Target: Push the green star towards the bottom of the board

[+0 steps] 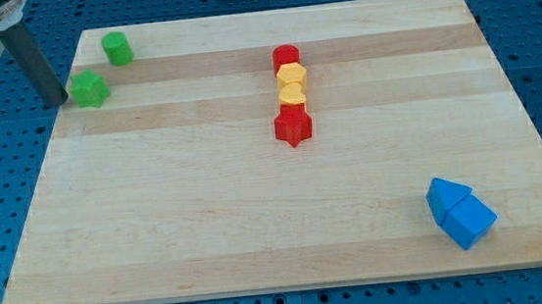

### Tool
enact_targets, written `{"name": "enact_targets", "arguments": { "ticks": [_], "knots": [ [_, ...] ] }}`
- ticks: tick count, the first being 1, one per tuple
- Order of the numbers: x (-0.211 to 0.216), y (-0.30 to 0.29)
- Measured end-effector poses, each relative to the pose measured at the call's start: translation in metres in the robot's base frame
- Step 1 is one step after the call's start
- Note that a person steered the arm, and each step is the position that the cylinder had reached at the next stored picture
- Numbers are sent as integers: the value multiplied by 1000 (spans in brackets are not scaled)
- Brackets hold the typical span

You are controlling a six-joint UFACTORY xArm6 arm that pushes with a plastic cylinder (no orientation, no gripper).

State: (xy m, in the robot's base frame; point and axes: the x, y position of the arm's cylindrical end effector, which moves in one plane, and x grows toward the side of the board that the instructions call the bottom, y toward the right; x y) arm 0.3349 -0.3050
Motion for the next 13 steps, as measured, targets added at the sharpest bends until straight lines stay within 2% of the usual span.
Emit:
{"name": "enact_targets", "arguments": {
  "ticks": [2,4,5,7,9,10,11,12,13],
  "knots": [
    [-24,26],
    [-20,97],
    [7,124],
    [52,109],
    [142,107],
    [146,99],
    [102,84],
    [91,101],
    [136,135]
  ]
}}
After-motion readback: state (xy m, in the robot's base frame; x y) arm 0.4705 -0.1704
